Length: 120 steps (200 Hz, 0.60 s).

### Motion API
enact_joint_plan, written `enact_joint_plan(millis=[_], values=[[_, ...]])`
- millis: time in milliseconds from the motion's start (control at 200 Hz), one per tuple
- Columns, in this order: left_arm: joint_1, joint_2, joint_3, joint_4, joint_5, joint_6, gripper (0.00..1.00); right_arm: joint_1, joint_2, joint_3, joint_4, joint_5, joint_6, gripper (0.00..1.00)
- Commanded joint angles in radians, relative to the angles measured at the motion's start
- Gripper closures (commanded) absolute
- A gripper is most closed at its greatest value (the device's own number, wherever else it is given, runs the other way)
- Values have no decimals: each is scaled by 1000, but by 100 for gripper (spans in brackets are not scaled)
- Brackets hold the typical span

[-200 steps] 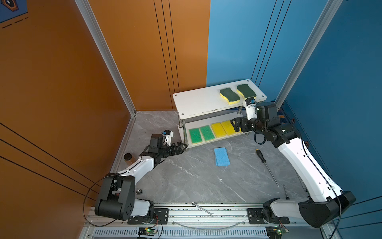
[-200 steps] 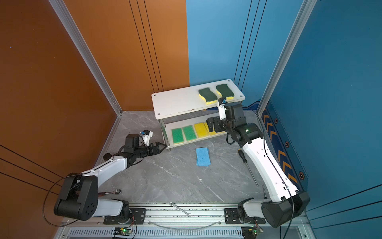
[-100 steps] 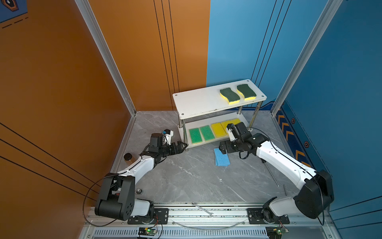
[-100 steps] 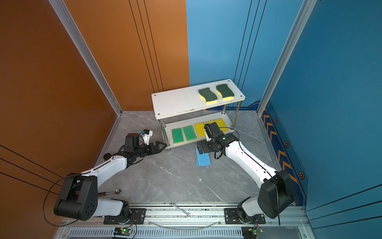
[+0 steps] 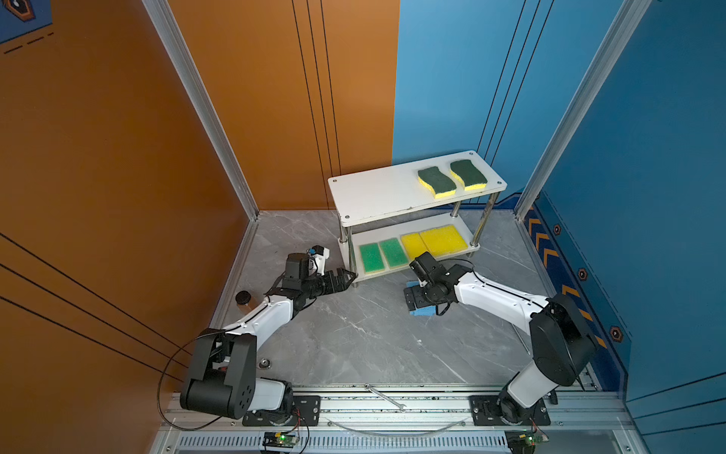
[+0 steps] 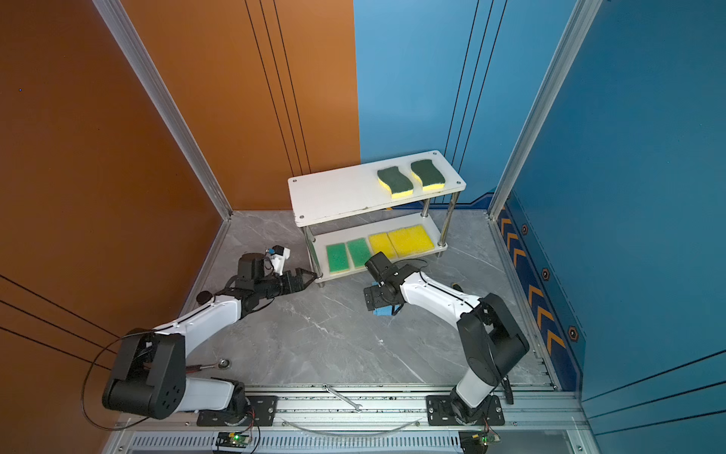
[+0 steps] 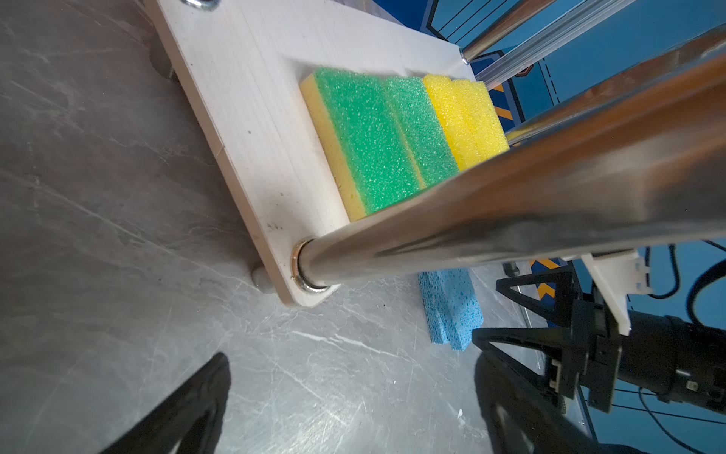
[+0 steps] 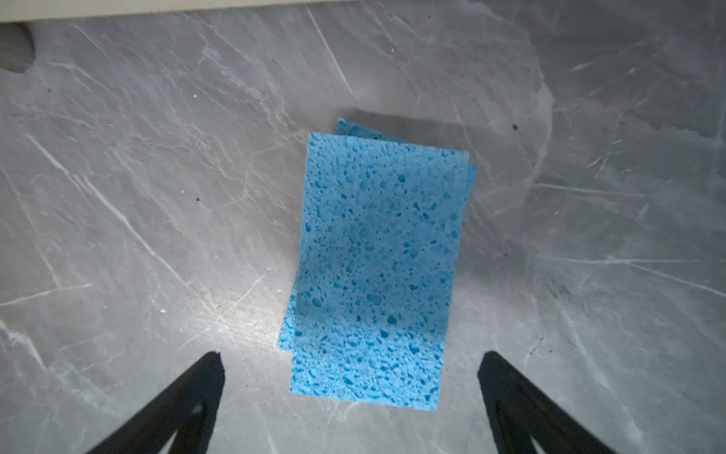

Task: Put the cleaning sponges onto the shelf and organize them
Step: 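Lower the right gripper to the blue sponge and grasp it, then lift the blue sponge and carry it toward the lower tier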

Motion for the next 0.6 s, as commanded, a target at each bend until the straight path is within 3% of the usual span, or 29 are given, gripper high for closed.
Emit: enact_joint_plan(millis=[0, 340, 596], values=[[0, -7, -12, 8, 3, 0, 2, 8, 16, -23, 18, 52, 25, 0], [1, 13, -1, 11, 4, 2, 2, 10, 60, -42, 34, 68, 30, 0], [-3, 25, -2, 18, 5, -3, 2, 5, 95, -44, 53, 54, 28, 11]])
